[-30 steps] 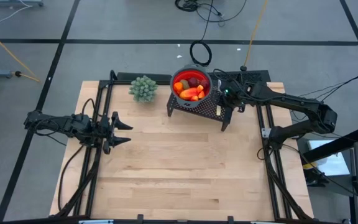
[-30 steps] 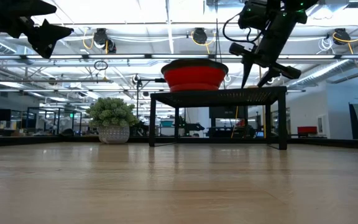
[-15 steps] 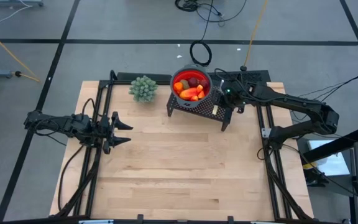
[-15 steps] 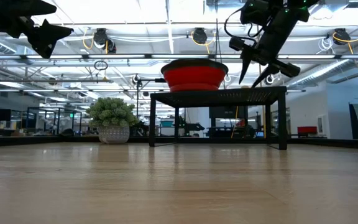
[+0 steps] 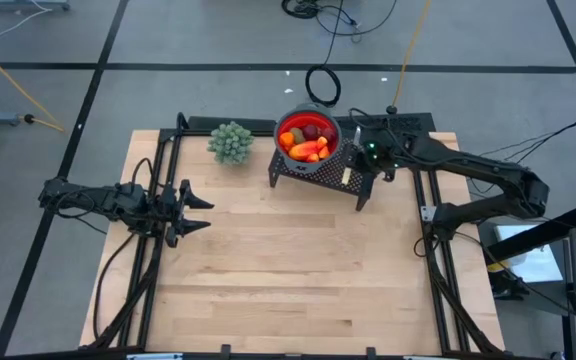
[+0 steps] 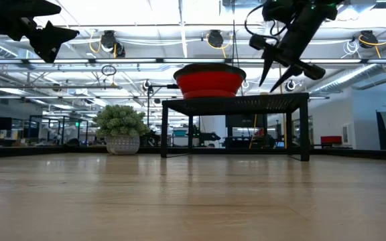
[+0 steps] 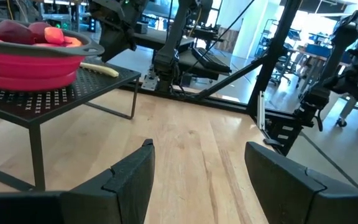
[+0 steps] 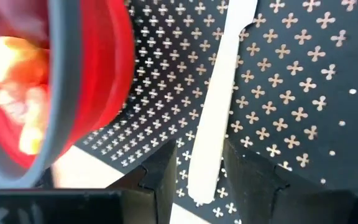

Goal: Pick & Place Fruit
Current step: Return to Home Position

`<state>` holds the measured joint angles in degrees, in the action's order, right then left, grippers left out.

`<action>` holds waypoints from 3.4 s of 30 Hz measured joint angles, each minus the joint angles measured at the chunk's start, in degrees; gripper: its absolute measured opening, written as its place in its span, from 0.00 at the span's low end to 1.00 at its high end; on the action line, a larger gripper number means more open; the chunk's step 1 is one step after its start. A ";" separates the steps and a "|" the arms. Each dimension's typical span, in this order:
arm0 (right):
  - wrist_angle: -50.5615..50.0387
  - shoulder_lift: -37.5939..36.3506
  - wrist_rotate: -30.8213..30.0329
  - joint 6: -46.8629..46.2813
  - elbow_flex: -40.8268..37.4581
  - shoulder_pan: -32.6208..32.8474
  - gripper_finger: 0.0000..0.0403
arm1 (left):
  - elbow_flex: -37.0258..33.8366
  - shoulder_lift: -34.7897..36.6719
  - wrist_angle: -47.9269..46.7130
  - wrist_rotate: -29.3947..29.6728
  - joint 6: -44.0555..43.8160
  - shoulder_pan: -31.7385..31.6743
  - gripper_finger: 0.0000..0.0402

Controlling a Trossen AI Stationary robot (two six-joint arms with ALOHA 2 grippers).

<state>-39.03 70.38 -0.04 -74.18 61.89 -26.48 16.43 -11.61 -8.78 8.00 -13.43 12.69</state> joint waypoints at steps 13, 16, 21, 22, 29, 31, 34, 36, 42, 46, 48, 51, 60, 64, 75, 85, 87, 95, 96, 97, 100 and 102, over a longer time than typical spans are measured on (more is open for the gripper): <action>-0.15 -12.20 -7.35 14.43 0.00 6.87 0.12 | 0.00 -0.01 0.00 0.01 0.20 -0.02 0.62; -0.16 -15.50 -11.86 20.86 0.00 9.69 0.03 | 0.02 0.01 -0.02 0.01 0.20 0.00 0.62; 0.29 -20.34 -15.49 33.71 0.02 14.88 0.02 | 0.00 0.01 -0.05 0.01 0.21 -0.01 0.62; 0.33 -21.15 -15.69 35.77 0.02 15.90 0.02 | 0.00 0.01 -0.04 0.01 0.28 -0.01 0.62; -0.23 -25.35 -16.45 43.48 -0.41 22.37 0.01 | 0.00 0.01 -0.04 0.00 1.34 0.00 0.62; 0.65 -26.80 -16.45 43.54 -2.55 23.72 0.00 | 0.00 0.01 -0.04 0.00 1.36 0.00 0.62; 2.33 -29.22 -16.43 42.93 -7.75 25.12 0.00 | 0.00 0.01 -0.04 -0.01 1.36 0.00 0.62; 4.18 -31.11 -16.41 41.51 -12.05 25.75 0.00 | 0.00 0.01 -0.04 0.00 1.36 -0.01 0.62; 10.85 -38.58 -16.24 40.41 -24.24 26.36 0.00 | 0.02 0.01 -0.05 0.01 2.42 0.00 0.62; 12.33 -44.84 -16.24 40.44 -29.85 26.34 0.00 | 0.01 -0.01 -0.02 0.01 2.81 -0.01 0.62; 12.53 -48.02 -16.24 40.48 -31.87 26.34 0.00 | 0.00 0.01 -0.02 0.01 2.80 0.00 0.62; 12.43 -52.60 -16.23 41.17 -34.15 26.34 0.00 | 0.00 0.01 -0.02 0.01 3.14 0.00 0.62; 12.20 -64.25 -16.21 46.69 -36.25 26.34 0.00 | 0.01 0.01 0.00 -0.08 5.63 -0.02 0.62; 11.52 -68.29 -16.21 49.07 -36.25 26.34 0.00 | 0.00 0.01 0.00 -0.39 6.62 -0.02 0.62; 11.54 -69.98 -12.24 52.85 -39.65 26.34 0.00 | -0.01 0.04 1.16 -0.68 10.90 -0.01 0.62; 25.38 -70.00 -11.70 54.01 -51.34 26.34 0.00 | -8.83 0.12 15.13 -0.67 11.87 0.00 0.62; 25.45 -70.01 -11.71 54.05 -51.47 26.34 0.00 | -9.94 0.14 16.26 -0.67 11.84 -0.01 0.62; 20.27 -70.01 -15.03 54.45 -51.45 26.18 0.00 | -13.07 1.03 18.86 -0.52 11.43 -1.38 0.62; 19.99 -70.02 -15.12 54.25 -51.44 26.18 0.00 | -13.73 1.19 20.07 -0.52 11.45 -1.56 0.62; 20.02 -70.02 -15.12 54.25 -51.45 26.18 0.00 | -14.34 1.30 20.92 -0.52 11.46 -1.73 0.62; 21.00 -70.02 -15.10 54.95 -51.45 26.18 0.00 | -15.71 1.27 22.27 -0.49 10.93 -2.30 0.62; 21.41 -70.02 -16.07 55.30 -51.52 26.18 0.00 | -15.66 1.20 22.19 -0.45 10.26 -2.77 0.62</action>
<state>-17.62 0.36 -16.11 -18.87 10.37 -0.30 0.76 -10.41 13.41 7.55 -3.17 9.92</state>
